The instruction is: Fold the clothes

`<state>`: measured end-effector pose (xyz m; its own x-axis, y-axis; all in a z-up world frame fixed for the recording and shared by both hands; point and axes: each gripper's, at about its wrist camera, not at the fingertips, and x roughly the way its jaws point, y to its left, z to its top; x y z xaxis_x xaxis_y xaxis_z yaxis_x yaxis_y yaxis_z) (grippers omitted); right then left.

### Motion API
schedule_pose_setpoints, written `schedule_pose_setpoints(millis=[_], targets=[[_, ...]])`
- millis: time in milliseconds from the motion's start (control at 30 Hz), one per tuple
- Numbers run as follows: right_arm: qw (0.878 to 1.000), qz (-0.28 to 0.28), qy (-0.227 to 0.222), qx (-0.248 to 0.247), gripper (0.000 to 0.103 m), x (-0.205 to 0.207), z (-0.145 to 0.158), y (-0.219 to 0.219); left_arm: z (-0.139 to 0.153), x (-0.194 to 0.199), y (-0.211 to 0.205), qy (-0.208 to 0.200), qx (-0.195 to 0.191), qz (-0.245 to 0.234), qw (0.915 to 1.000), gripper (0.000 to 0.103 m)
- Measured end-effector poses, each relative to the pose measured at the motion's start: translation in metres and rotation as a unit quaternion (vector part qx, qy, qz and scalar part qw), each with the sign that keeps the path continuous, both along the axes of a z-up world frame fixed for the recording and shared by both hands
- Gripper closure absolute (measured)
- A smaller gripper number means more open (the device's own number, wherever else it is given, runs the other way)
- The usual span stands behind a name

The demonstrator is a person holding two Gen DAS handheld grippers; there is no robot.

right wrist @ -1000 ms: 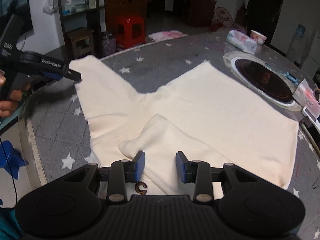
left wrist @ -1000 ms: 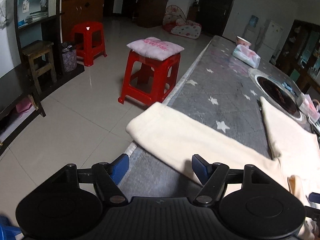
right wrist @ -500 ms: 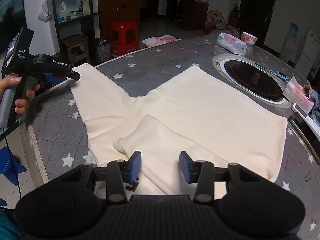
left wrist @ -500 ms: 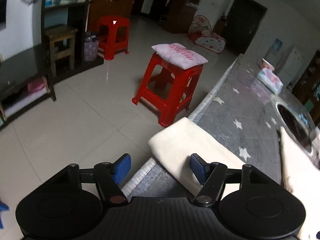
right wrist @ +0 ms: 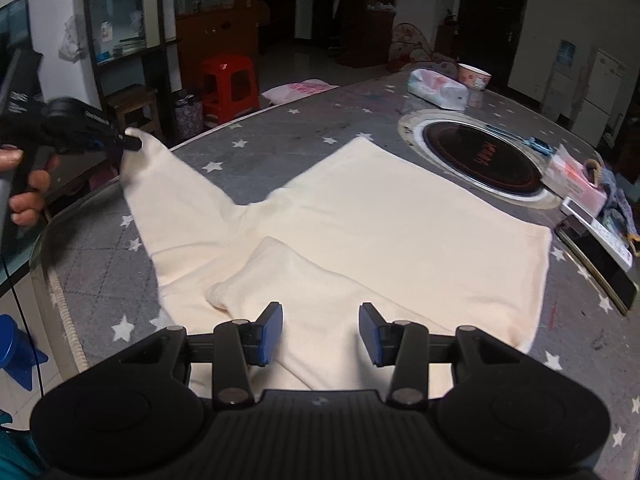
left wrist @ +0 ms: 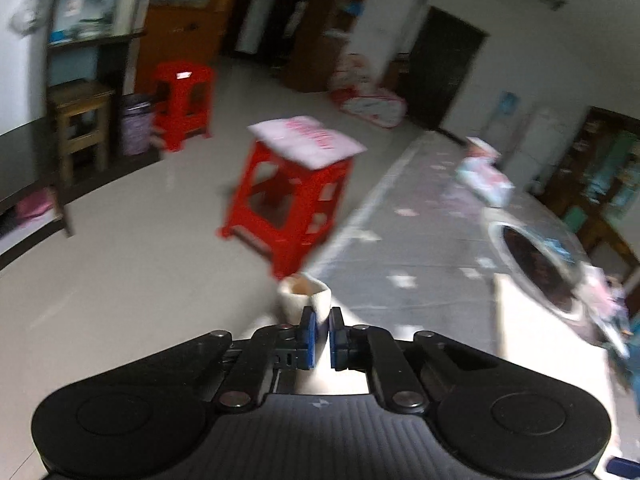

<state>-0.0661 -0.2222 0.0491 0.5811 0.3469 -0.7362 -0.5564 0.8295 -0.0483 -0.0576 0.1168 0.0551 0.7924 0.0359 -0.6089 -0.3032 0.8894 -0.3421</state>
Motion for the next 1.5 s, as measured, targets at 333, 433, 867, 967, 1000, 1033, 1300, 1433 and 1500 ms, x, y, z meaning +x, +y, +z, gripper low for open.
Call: schedule_pose_setpoints(millis=[333, 433, 867, 967, 1000, 1033, 1300, 1433, 1500], targets=[[0.998, -0.059, -0.009, 0.022, 0.060, -0.003, 0.011, -0.054, 0.066, -0.002, -0.136, -0.068, -0.011, -0.229, 0.9710, 0.096], [0.996, -0.081, -0.015, 0.028, 0.060, -0.006, 0.014, -0.073, 0.073, -0.003, -0.180, -0.081, -0.013, -0.291, 0.9534, 0.096], [0.987, -0.156, 0.001, 0.031, 0.060, -0.017, -0.001, -0.129, 0.019, -0.005, -0.265, -0.006, -0.022, -0.415, 0.9094, 0.064], [0.985, -0.166, -0.005, 0.038, 0.060, -0.017, 0.003, -0.134, 0.017, -0.006, -0.250, -0.015, -0.004, -0.406, 0.9136, 0.056], [0.985, -0.166, -0.005, 0.043, 0.060, -0.016, 0.005, -0.134, 0.017, -0.006, -0.243, -0.015, 0.004, -0.399, 0.9167, 0.056], [0.985, -0.163, -0.001, 0.049, 0.061, -0.015, 0.006, -0.133, 0.016, -0.006, -0.237, -0.014, 0.012, -0.391, 0.9200, 0.056], [0.989, -0.130, 0.029, 0.070, 0.069, 0.001, -0.008, -0.108, -0.005, -0.001, -0.173, 0.018, 0.044, -0.328, 0.9435, 0.059], [0.990, -0.125, 0.042, 0.056, 0.074, 0.013, -0.022, -0.095, -0.016, 0.006, -0.157, 0.027, 0.045, -0.311, 0.9490, 0.062], [0.990, -0.125, 0.039, 0.048, 0.075, 0.015, -0.025, -0.091, -0.018, 0.006, -0.151, 0.030, 0.046, -0.307, 0.9501, 0.062]])
